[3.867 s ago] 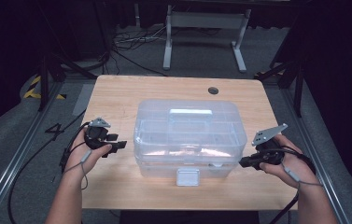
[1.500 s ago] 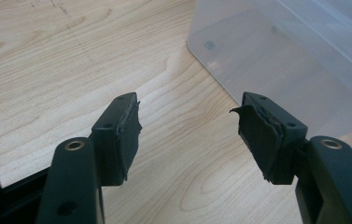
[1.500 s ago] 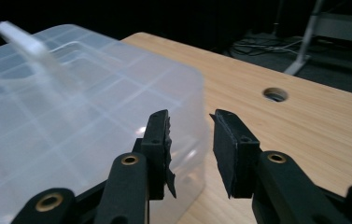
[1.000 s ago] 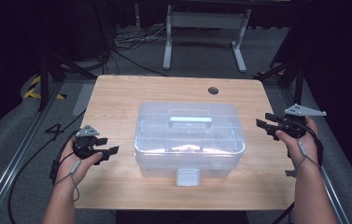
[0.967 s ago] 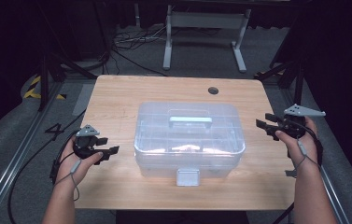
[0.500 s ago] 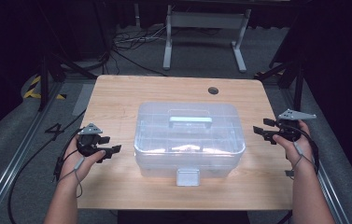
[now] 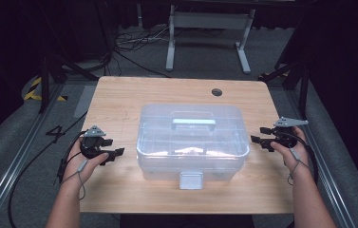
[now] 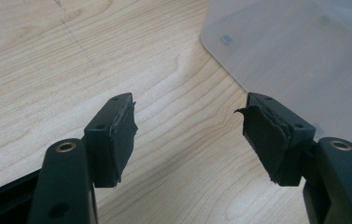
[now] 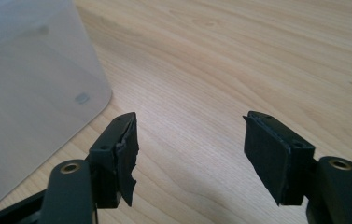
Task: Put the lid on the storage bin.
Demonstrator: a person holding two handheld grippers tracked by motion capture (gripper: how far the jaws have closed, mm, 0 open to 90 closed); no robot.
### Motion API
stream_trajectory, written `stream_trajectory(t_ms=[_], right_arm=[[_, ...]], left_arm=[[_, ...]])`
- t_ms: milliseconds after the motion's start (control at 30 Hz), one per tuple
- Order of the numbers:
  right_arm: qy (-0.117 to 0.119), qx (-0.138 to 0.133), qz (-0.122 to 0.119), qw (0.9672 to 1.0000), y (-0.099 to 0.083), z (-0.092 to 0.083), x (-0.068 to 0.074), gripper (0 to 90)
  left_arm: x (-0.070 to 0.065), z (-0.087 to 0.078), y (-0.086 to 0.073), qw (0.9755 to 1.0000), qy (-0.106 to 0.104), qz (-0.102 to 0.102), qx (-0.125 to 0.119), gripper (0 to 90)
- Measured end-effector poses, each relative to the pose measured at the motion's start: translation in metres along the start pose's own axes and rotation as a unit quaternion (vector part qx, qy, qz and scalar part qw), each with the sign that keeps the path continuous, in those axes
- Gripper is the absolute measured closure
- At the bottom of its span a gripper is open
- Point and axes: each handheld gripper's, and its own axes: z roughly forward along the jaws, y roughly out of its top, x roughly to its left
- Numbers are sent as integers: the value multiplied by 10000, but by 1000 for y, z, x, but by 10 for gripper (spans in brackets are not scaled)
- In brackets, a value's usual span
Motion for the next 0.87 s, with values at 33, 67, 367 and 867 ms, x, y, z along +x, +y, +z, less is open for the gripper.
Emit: stream_trajectory(t_ms=[33, 67, 367, 867], right_arm=[[48, 11, -43, 10000, -1, 5, 2, 364], [48, 11, -43, 10000, -1, 5, 2, 364], [314, 89, -222, 9992, -10, 27, 14, 400], [317, 99, -269, 9991, -15, 35, 20, 398]], left_arm=[[1, 1, -1, 10000, -10, -27, 7, 347], [1, 1, -1, 10000, -33, -35, 30, 347], [2, 10, -4, 9991, -348, 228, -40, 313], [4, 17, -7, 9991, -335, 250, 66, 316]])
